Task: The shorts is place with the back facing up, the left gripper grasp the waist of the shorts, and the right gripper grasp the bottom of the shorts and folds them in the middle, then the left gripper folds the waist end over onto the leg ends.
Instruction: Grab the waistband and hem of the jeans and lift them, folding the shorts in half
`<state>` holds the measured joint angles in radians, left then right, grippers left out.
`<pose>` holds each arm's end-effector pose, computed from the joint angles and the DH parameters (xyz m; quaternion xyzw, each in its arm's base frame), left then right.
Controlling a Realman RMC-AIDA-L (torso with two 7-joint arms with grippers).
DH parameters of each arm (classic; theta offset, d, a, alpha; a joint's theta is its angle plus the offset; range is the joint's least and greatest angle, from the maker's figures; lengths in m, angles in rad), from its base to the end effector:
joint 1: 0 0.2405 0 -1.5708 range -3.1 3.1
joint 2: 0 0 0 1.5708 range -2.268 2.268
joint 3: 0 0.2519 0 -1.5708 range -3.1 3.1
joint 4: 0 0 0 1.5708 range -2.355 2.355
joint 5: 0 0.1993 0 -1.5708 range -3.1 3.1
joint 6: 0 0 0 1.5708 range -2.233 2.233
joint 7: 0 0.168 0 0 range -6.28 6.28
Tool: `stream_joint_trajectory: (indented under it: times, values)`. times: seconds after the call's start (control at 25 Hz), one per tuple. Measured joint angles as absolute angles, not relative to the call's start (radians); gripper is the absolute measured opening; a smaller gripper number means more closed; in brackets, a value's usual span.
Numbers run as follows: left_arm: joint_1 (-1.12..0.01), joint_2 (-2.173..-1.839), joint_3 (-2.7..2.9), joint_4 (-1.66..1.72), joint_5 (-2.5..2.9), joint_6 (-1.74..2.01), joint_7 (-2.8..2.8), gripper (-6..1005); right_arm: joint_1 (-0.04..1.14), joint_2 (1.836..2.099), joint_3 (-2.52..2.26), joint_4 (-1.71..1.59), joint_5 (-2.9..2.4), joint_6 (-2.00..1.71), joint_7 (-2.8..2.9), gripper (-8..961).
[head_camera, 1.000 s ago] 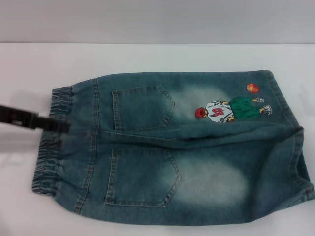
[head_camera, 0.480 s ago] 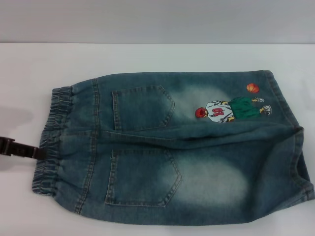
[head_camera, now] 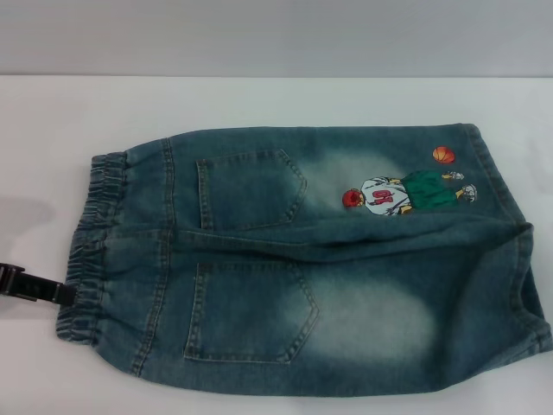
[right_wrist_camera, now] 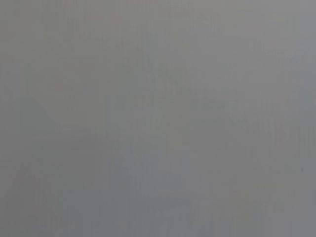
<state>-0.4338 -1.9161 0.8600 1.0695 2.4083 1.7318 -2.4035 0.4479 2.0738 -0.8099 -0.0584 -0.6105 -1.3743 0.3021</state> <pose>-0.3109 0.3006 0.0679 -0.8155 -0.5636 0.0402 0.1252 0.3157 0.3431 0.0408 -0.6588 0.1849 0.3597 0.6343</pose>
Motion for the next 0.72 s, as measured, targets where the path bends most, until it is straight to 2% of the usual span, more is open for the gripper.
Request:
stream_joint_trajectory:
  times: [0.72]
  values:
    - [-0.444,-1.937,0.857,0.99,2.493,1.693,-2.398,738,0.447,2.074,-0.816,-0.058,-0.615,-1.364,0.302,603]
